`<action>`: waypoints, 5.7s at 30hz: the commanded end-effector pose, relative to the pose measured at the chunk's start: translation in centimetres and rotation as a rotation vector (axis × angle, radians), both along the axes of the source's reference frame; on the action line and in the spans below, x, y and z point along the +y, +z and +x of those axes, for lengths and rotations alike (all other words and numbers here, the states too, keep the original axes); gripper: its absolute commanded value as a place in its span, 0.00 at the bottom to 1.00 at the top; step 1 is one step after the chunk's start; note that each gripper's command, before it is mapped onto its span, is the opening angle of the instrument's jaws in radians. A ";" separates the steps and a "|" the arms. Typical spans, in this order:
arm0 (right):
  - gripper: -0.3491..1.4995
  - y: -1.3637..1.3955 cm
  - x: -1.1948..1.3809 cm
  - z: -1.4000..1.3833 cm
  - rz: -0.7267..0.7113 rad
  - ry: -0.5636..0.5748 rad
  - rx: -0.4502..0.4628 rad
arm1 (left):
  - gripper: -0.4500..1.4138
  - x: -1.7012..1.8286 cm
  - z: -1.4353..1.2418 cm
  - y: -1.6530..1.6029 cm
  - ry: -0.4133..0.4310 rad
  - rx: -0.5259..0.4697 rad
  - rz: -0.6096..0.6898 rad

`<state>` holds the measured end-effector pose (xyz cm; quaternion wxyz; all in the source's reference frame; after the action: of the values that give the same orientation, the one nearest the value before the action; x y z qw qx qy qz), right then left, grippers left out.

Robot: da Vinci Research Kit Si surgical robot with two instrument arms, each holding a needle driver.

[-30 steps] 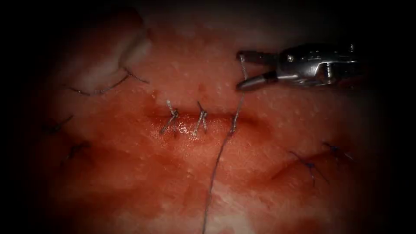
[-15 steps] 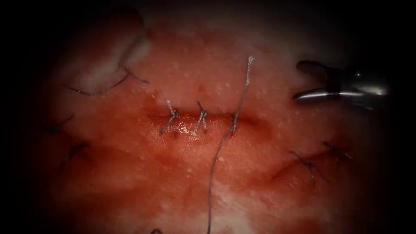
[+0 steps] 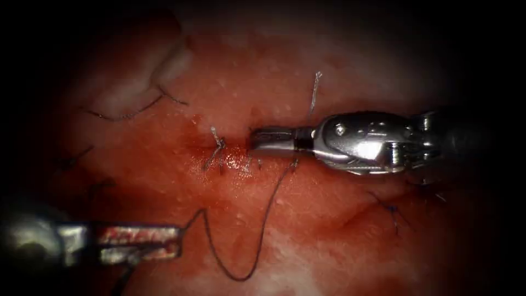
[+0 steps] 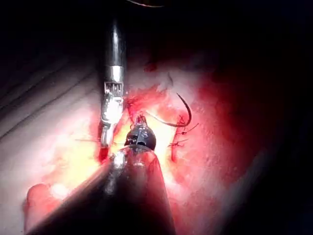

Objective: Wound Closure
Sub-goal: Wrap the long suture end counter-clockwise around the gripper once, then grab the tail of the suture, then pull the suture tail down and the long suture end up to tension.

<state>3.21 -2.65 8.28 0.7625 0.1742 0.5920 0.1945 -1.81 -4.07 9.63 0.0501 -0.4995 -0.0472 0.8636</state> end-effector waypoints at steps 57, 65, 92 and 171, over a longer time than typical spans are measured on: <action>0.02 -0.32 -0.55 0.67 0.164 0.069 0.448 | 0.00 0.64 0.06 2.27 0.088 -0.163 0.025; 0.03 -0.39 -0.43 -0.03 0.179 0.194 0.438 | 0.00 0.42 0.02 2.60 0.094 -0.180 0.043; 0.70 0.32 -0.03 -0.70 0.192 0.757 0.003 | 0.00 0.17 -0.65 2.74 0.125 -0.226 0.071; 0.00 0.13 -0.86 -0.54 -0.250 -0.012 -0.063 | 0.00 2.75 -0.23 2.01 -0.122 -0.112 0.127</action>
<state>2.60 -3.49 8.38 0.8025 0.0647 0.5856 0.0942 -2.00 -1.31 11.59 0.1355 -0.5425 -0.0744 0.8257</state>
